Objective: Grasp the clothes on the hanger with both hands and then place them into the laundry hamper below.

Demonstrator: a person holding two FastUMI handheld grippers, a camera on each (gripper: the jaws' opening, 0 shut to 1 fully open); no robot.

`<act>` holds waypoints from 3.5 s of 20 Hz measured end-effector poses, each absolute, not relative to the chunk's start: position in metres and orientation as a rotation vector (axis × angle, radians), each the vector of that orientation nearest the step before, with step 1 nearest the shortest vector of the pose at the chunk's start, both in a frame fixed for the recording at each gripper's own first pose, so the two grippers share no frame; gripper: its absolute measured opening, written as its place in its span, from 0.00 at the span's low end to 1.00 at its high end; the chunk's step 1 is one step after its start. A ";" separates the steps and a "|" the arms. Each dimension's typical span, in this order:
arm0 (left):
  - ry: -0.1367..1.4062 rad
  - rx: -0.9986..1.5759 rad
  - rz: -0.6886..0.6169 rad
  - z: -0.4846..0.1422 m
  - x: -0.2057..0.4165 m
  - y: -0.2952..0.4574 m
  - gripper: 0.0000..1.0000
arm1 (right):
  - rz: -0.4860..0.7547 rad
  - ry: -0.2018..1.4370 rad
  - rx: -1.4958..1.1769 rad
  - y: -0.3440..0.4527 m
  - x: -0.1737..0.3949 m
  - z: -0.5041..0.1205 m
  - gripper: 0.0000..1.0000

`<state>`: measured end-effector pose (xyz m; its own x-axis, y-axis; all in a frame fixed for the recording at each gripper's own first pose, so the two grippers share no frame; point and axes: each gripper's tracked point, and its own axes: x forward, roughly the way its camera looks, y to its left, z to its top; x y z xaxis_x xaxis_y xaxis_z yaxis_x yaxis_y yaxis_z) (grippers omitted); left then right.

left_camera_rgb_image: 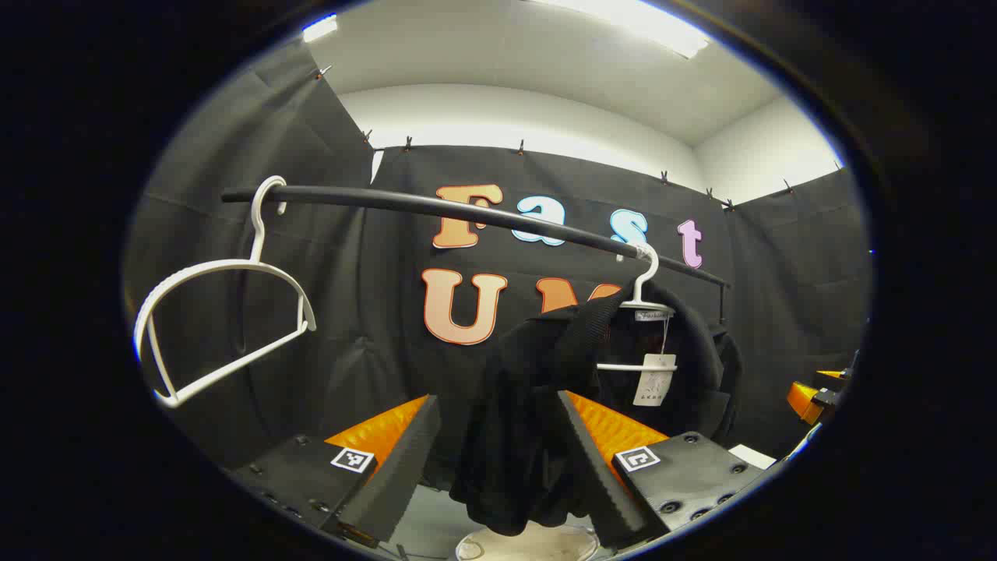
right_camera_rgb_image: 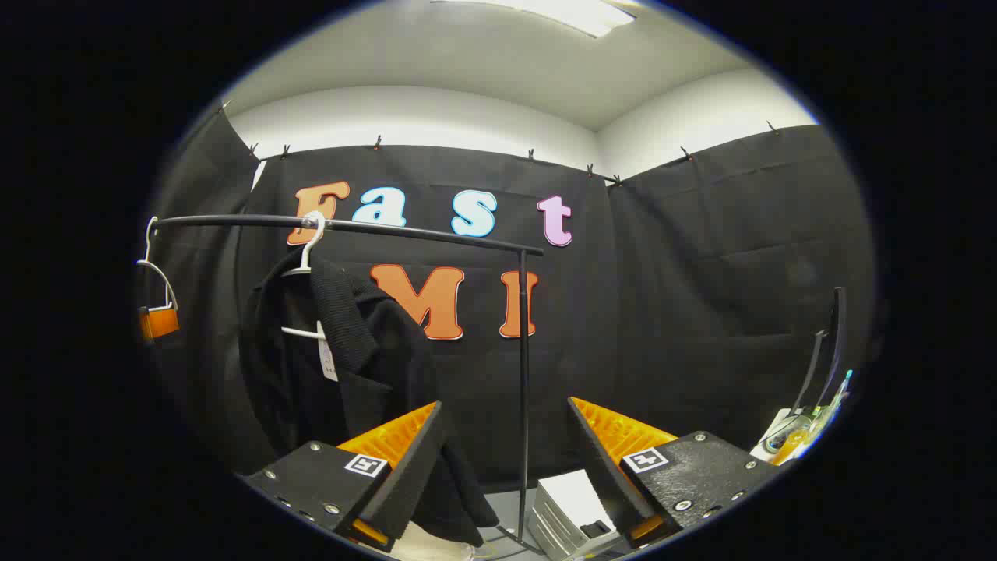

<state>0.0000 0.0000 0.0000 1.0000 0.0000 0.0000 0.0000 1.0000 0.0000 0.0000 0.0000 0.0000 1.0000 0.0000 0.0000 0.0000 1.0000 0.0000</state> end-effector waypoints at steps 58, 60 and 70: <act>0.034 0.062 0.165 -0.031 0.002 0.021 0.97 | 0.314 0.242 0.093 0.182 0.139 -0.107 0.40; 0.041 0.050 0.135 -0.039 0.011 0.011 0.96 | 0.327 0.243 0.101 0.181 0.135 -0.106 0.14; 0.111 -0.001 -0.073 -0.091 0.078 -0.076 0.97 | 0.361 0.230 0.119 0.157 0.107 -0.080 0.06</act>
<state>0.0778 -0.0765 -0.0907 0.9913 -0.0724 -0.1103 0.0723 0.9974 -0.0046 0.1068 0.1572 -0.0798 0.9099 0.3625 -0.2016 -0.3356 0.9290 0.1560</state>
